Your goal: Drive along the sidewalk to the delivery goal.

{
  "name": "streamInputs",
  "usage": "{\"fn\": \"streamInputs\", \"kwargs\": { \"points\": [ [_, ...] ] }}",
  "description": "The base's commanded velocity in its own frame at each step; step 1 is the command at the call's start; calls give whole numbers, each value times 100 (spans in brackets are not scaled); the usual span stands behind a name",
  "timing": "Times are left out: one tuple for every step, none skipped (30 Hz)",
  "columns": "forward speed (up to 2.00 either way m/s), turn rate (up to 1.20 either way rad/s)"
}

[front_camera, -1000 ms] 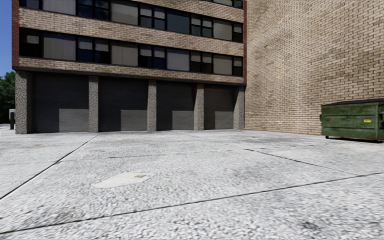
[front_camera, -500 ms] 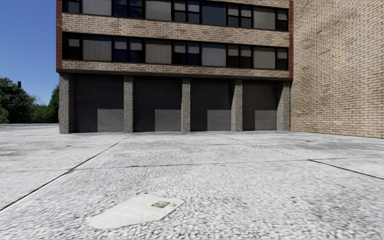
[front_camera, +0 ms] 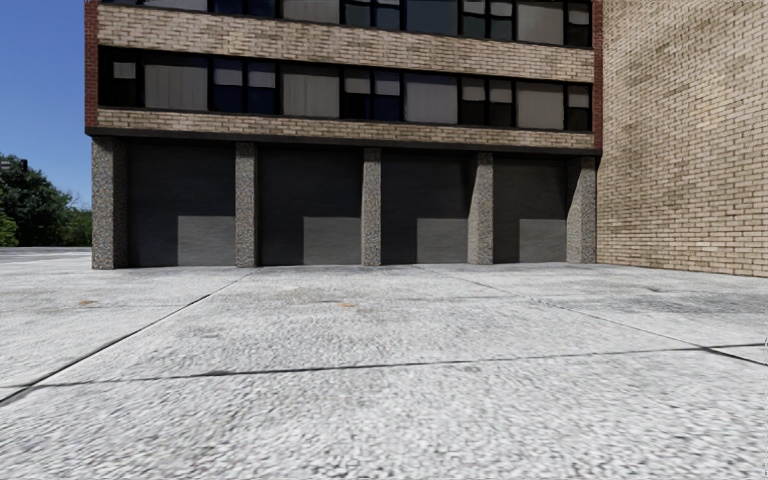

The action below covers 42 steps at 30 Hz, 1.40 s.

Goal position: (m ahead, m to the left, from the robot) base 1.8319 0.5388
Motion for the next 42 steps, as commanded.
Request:
{"fn": "streamInputs", "kwargs": {
  "points": [
    [199, 0],
    [199, 0],
    [199, 6],
    [199, 14],
    [199, 17],
    [199, 18],
    [199, 18],
    [199, 18],
    [199, 13],
    [199, 0],
    [199, 0],
    [199, 0],
    [199, 0],
    [199, 0],
    [199, 0],
    [199, 0],
    [199, 0],
    [199, 0],
    [199, 0],
    [199, 0],
    [199, 0],
    [199, 0],
    [199, 0],
    [199, 0],
    [199, 0],
    [199, 0],
    [199, 0],
    [199, 0],
    [199, 0],
    [199, 0],
    [199, 0],
    [199, 0],
    [178, 0],
    [105, 0],
    [67, 0],
    [16, 0],
    [0, 0],
    [0, 0],
    [0, 0],
    [0, 0],
    [0, 0],
    [0, 0]
  ]
}}
